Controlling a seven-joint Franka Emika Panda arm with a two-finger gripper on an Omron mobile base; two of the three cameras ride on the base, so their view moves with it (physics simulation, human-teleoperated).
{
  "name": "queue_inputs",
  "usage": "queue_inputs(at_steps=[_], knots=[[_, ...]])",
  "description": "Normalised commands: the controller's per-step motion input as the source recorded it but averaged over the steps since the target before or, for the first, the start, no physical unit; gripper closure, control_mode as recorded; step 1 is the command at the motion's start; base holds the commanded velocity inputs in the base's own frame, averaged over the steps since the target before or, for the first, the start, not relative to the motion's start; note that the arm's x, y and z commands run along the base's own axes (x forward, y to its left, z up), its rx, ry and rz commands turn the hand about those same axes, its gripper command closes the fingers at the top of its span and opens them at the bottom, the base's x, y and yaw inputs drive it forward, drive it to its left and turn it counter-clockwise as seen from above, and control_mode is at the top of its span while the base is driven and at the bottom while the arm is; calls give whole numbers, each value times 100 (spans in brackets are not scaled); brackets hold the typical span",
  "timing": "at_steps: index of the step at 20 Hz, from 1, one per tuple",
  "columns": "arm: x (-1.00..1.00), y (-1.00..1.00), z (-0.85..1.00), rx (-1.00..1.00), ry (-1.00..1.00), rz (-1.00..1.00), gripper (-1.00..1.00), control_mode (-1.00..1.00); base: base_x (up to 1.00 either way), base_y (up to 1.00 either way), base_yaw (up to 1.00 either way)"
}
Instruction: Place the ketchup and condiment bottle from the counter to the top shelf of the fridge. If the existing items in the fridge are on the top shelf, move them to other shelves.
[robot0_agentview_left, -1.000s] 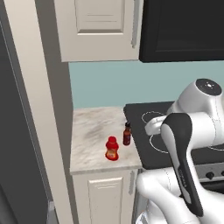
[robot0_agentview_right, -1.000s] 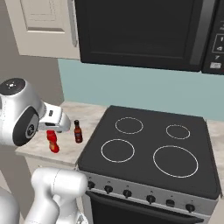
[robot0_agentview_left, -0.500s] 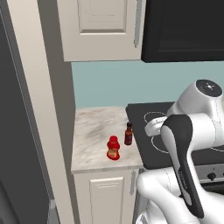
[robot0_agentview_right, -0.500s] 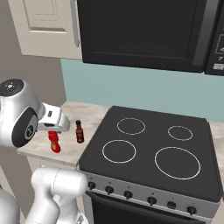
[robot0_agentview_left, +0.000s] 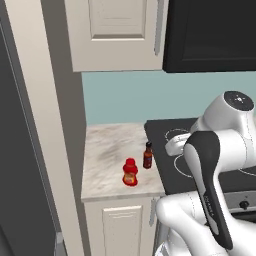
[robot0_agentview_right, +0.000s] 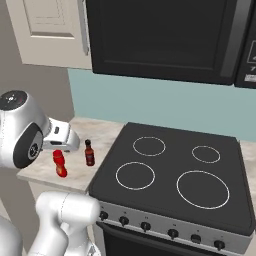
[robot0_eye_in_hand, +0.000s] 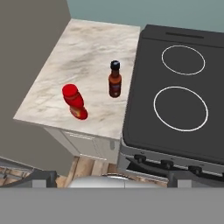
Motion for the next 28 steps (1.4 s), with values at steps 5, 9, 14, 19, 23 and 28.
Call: queue_inputs(at_steps=[5, 9, 14, 19, 23, 28], knots=[[0, 0, 0, 0, 0, 0, -100, 100, 42, 0, 0], [6, 0, 0, 0, 0, 0, -100, -100, 22, 0, 0], [36, -26, -6, 0, 0, 7, -100, -100, 0, 0, 0], [57, -36, -26, 1, 1, 4, -100, -100, 0, 0, 0], [84, -6, -44, 0, 5, 0, -100, -100, 0, 0, 0], [90, 0, -44, 0, 3, 0, -100, -100, 0, 0, 0]])
